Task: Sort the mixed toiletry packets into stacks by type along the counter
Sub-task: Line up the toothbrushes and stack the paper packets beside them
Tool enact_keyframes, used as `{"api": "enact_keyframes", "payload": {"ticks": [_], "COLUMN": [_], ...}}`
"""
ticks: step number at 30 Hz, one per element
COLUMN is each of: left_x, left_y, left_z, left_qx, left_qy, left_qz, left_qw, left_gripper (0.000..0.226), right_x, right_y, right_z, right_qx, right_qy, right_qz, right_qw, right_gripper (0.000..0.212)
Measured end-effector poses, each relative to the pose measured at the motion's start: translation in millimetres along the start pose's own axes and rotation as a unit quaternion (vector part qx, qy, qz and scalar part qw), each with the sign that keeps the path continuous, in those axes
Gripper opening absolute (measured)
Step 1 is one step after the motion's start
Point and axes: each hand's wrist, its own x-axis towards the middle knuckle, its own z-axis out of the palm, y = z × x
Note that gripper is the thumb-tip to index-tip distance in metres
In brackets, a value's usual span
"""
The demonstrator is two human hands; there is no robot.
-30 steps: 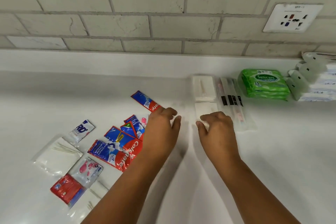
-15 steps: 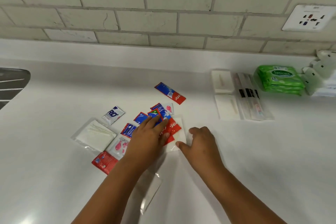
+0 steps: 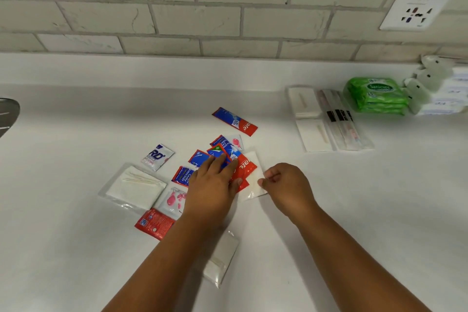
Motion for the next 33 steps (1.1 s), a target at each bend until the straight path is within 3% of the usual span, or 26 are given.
{"api": "enact_keyframes", "payload": {"ticks": [6, 10, 13, 18, 20, 23, 28, 33], "left_x": [-1, 0, 4, 24, 35, 54, 89, 110], "left_y": [-1, 13, 43, 100, 116, 139, 164, 170], "left_z": [-4, -11, -13, -11, -9, -7, 2, 10], "left_qx": [-0.009, -0.018, -0.138, -0.418, -0.482, -0.508, -0.476, -0.436], "left_qy": [-0.006, 0.048, 0.109, 0.012, 0.016, 0.047, 0.086, 0.092], "left_qz": [0.007, -0.005, 0.031, -0.025, -0.053, -0.064, -0.079, -0.105], "left_qw": [1.000, 0.999, 0.984, 0.908, 0.875, 0.858, 0.871, 0.889], "left_gripper": [0.058, 0.057, 0.047, 0.038, 0.036, 0.034, 0.028, 0.031], "right_x": [5, 5, 9, 22, 29, 47, 82, 106], "right_y": [14, 26, 36, 52, 58, 71, 79, 79], "right_z": [-22, -45, -62, -85, -93, -104, -115, -114], "right_qx": [0.134, 0.233, 0.287, 0.350, 0.354, 0.311, 0.079, -0.087], "right_qy": [0.007, 0.020, 0.020, 0.018, 0.034, 0.079, 0.142, 0.161], "right_qz": [0.047, 0.058, 0.051, 0.070, 0.069, 0.045, -0.023, -0.077], "right_qw": [0.990, 0.970, 0.956, 0.934, 0.932, 0.946, 0.986, 0.980], "right_gripper": [0.012, 0.010, 0.010, 0.010, 0.011, 0.014, 0.018, 0.022]}}
